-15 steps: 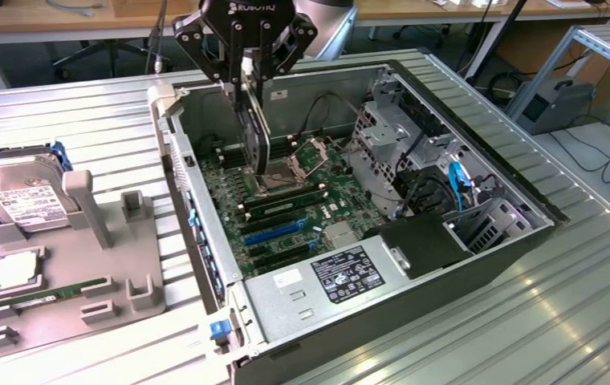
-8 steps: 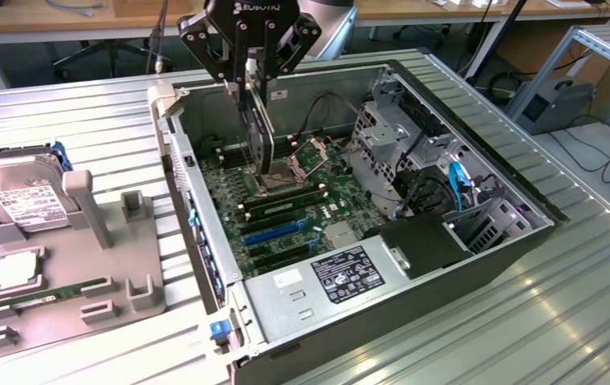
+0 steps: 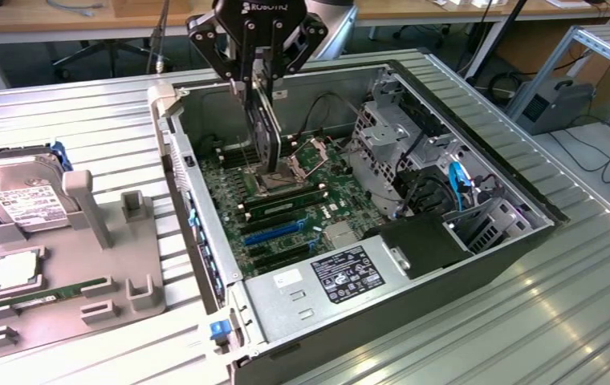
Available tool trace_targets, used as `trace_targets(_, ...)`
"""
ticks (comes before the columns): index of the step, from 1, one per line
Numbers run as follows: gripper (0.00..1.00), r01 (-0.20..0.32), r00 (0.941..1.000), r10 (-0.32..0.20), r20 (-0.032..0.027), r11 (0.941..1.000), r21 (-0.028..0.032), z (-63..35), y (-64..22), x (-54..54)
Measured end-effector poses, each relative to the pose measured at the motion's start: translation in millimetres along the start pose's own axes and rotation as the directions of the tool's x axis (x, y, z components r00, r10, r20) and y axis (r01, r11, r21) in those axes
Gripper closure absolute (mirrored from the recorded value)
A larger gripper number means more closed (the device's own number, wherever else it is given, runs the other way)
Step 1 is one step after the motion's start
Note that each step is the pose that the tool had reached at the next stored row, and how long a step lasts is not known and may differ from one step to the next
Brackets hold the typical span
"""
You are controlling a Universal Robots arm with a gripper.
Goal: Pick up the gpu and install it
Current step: 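Pick up the gpu and move the gpu toward the slot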
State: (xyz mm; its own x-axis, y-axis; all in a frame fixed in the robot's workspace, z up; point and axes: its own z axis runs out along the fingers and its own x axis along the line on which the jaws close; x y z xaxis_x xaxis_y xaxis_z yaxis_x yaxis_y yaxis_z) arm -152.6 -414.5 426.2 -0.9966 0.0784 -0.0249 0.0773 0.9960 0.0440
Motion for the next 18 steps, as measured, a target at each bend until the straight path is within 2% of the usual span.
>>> trace_targets(18, 0.73, 0.0, 1.0, 0.0, 0.0, 1.0, 0.0, 0.4, 1.1, -14.9)
